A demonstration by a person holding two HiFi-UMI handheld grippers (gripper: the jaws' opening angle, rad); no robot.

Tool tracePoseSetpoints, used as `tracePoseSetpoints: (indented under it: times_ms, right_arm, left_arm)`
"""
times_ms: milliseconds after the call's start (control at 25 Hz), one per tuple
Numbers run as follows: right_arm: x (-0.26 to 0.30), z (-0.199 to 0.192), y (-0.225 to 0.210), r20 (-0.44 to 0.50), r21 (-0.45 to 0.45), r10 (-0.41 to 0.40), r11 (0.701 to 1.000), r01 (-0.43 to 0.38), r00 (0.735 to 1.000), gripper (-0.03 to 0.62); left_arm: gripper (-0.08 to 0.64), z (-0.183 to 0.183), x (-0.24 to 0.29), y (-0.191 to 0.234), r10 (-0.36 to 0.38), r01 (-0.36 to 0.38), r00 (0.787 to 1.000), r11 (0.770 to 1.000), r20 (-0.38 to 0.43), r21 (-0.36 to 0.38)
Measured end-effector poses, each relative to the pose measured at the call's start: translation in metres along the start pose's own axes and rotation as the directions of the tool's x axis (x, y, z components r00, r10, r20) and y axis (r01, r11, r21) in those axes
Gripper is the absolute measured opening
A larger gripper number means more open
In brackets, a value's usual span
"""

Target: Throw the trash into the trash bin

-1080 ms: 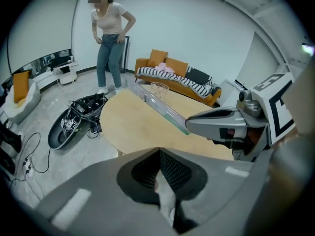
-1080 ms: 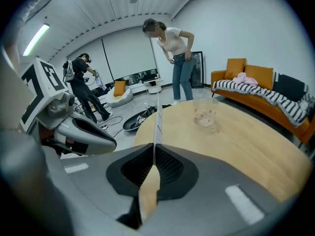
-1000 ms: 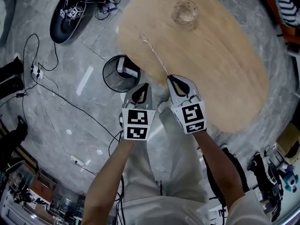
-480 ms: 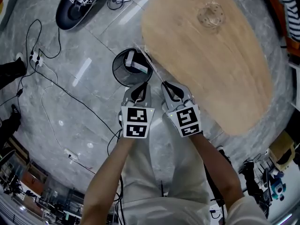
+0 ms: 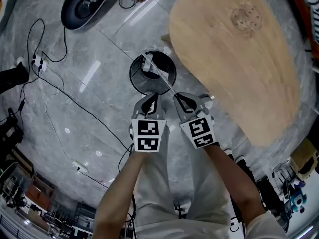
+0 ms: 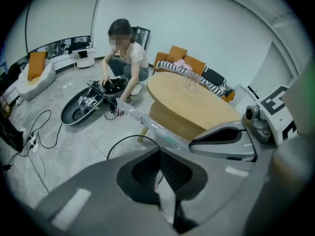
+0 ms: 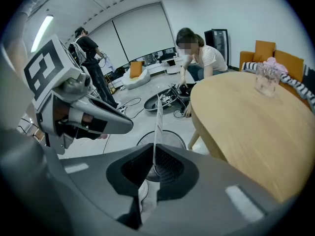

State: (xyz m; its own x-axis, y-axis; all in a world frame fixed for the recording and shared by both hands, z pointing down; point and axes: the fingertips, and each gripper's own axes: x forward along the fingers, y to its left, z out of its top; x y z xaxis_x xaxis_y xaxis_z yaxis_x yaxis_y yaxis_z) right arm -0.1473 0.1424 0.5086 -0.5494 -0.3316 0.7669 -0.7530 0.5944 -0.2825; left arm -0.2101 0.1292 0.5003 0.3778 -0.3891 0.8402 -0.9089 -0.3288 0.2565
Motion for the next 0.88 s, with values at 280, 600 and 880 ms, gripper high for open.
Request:
tracePoseSetpoints:
  times_ms: [280, 600, 880]
  right_arm:
    - [0.043, -0.027, 0.012, -0.104, 0.074, 0.027, 0.997, -0.02, 0.994, 0.044]
    - [0.084, -0.064, 0.013, -0.181, 0.006, 0.015, 1.0, -0.014, 0.983, 0.044]
    - [0.102, -0.085, 0.012, -0.246, -0.021, -0.021, 1.0, 0.016, 0.969, 0.044]
  left_arm:
    - [0.0, -0.019, 0.019, 0.029, -0.012, 0.012, 0.999, 1.0, -0.035, 0.001]
    - [0.0, -0.056, 0.041, 0.049, -0.01, 0.01, 0.998, 1.0, -0.058, -0.009]
    - [0.0, -0.08, 0.043, 0.062, -0.015, 0.014, 0.997, 1.0, -0.075, -0.024]
